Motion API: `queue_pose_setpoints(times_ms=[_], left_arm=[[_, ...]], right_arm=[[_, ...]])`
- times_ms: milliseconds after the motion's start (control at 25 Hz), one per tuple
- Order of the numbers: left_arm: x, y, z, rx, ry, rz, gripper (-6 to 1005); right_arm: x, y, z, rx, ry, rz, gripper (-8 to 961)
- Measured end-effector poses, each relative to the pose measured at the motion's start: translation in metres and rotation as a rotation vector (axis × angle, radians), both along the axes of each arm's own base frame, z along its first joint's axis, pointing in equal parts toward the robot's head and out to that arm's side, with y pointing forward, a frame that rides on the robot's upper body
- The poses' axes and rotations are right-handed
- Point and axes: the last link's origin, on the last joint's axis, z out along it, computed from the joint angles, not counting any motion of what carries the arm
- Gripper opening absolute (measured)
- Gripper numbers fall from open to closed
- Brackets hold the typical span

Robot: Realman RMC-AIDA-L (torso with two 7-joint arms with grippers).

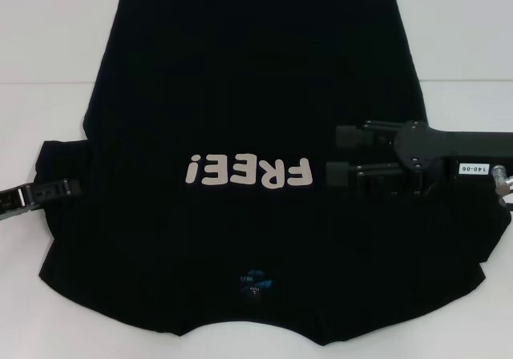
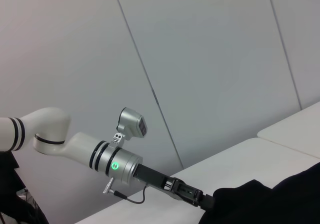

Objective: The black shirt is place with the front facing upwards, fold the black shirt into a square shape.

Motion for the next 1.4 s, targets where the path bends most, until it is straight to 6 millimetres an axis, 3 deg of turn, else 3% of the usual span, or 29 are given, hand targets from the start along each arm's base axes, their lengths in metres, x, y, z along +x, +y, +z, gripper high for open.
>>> queue_pose_setpoints(times_ms=[680, 880, 1240, 1400], left_arm=[[-0.01, 0.006, 0.002, 0.007, 0.101, 0.034, 847], [-0.007, 0.008, 0.001, 0.008, 0.101, 0.03, 622], [-0.005, 0.011, 0.001, 0.009, 0.102, 0.028, 412], [-0.005, 0.013, 0.001, 0.015, 0.108, 0.028, 230]], right_arm=[[-0.002, 0.001, 0.001, 0.006, 0.011, 0.005, 926], [-0.003, 0.001, 0.002, 0.009, 0.02, 0.004, 926], [-0.002, 0.001, 0.002, 0.014, 0.022, 0.003, 924], [-0.002, 0.001, 0.002, 0.014, 0.022, 0.002, 922]])
